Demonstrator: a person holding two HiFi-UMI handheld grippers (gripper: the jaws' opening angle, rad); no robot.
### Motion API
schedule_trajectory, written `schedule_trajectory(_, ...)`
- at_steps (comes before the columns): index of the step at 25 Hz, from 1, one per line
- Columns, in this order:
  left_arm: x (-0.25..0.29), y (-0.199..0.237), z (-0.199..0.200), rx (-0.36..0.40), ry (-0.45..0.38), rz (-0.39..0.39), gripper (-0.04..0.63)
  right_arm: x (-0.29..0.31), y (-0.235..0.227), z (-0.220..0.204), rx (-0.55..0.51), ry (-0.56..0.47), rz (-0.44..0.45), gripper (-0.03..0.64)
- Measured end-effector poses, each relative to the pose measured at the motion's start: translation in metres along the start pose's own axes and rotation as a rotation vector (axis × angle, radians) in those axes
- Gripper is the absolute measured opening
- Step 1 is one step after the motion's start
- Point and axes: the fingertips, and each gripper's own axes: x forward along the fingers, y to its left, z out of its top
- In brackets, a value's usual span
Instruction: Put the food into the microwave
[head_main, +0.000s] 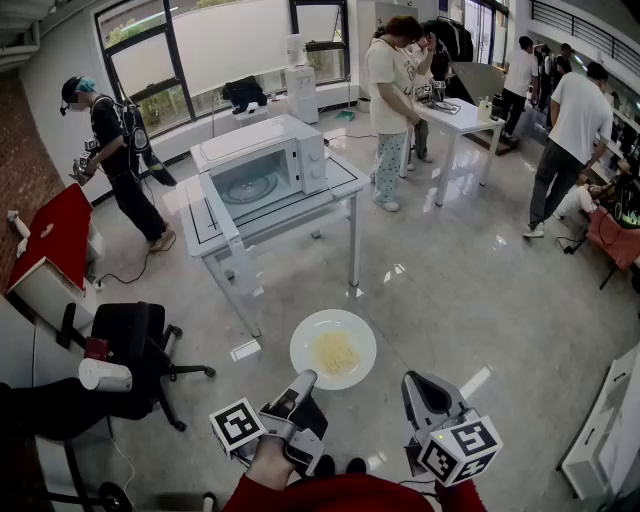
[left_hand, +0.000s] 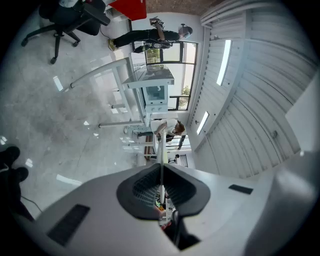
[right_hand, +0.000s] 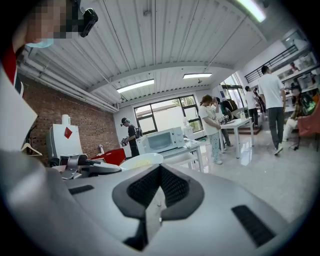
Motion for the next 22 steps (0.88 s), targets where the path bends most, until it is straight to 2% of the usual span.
schedule_trajectory(14, 0.016, 0.000, -0.012, 0.002, -0.012, 0.009, 0.025, -0.004, -0.019, 0.002, 0.016, -0.011, 0.012, 0.014)
schedule_trajectory(22, 0.030, -0.011, 0.000, 0.015, -0.072, 0.007, 0.025, -0.006, -0.031, -0.001, 0.030, 0.023, 0.027, 0.014)
